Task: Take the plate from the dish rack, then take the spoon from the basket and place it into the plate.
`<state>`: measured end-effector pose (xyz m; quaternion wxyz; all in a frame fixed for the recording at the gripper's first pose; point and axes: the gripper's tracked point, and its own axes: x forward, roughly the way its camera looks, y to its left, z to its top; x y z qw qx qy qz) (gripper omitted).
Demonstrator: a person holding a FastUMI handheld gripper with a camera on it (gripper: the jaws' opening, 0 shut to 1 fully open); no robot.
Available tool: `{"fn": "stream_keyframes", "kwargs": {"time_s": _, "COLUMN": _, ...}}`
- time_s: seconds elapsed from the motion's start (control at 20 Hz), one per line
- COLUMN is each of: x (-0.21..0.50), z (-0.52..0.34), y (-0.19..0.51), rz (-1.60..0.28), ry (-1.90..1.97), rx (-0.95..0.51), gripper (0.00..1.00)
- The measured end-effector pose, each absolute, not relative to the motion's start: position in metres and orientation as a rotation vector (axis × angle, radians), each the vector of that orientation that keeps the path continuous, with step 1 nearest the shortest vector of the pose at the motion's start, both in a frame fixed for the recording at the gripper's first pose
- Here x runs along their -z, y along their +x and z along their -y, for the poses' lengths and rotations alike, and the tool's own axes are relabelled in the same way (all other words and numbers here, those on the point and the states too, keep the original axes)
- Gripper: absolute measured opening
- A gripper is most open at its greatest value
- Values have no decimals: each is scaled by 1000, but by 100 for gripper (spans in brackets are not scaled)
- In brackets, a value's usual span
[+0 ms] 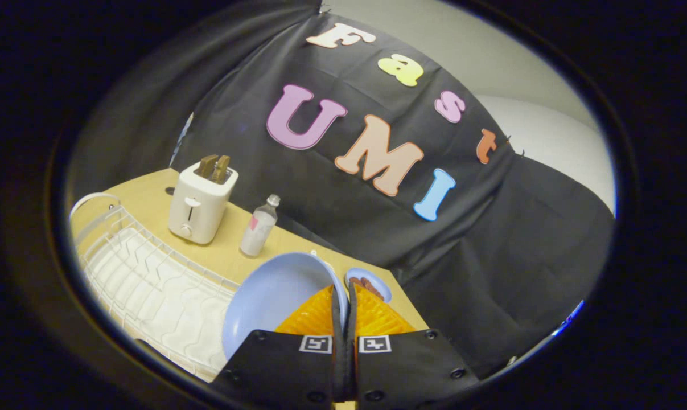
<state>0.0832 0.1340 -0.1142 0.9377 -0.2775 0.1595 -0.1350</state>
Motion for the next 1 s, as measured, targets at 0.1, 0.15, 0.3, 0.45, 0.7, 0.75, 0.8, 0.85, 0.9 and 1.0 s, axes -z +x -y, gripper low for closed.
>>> {"fn": "stream_keyframes", "kwargs": {"time_s": 0.1, "x": 108, "z": -130, "y": 85, "rz": -321, "ry": -510, "rx": 266, "gripper": 3}}
{"fn": "stream_keyframes", "kwargs": {"time_s": 0.15, "x": 101, "z": -125, "y": 83, "rz": -319, "ry": -500, "rx": 266, "gripper": 3}}
{"fn": "stream_keyframes", "kwargs": {"time_s": 0.3, "x": 89, "z": -103, "y": 74, "rz": -326, "ry": -439, "rx": 256, "gripper": 3}}
{"fn": "stream_keyframes", "kwargs": {"time_s": 0.45, "x": 82, "z": -71, "y": 57, "rz": -343, "ry": -384, "rx": 256, "gripper": 3}}
{"fn": "stream_keyframes", "kwargs": {"time_s": 0.7, "x": 81, "z": -7, "y": 21, "rz": -386, "ry": -274, "rx": 280, "gripper": 3}}
{"fn": "stream_keyframes", "kwargs": {"time_s": 0.75, "x": 83, "z": 5, "y": 14, "rz": -394, "ry": -257, "rx": 283, "gripper": 3}}
{"fn": "stream_keyframes", "kwargs": {"time_s": 0.8, "x": 85, "z": 15, "y": 7, "rz": -401, "ry": -238, "rx": 287, "gripper": 3}}
{"fn": "stream_keyframes", "kwargs": {"time_s": 0.85, "x": 89, "z": 26, "y": 0, "rz": -407, "ry": -221, "rx": 290, "gripper": 3}}
{"fn": "stream_keyframes", "kwargs": {"time_s": 0.9, "x": 93, "z": 36, "y": -6, "rz": -412, "ry": -205, "rx": 294, "gripper": 3}}
{"fn": "stream_keyframes", "kwargs": {"time_s": 1.0, "x": 104, "z": 53, "y": -18, "rz": -427, "ry": -175, "rx": 294, "gripper": 3}}
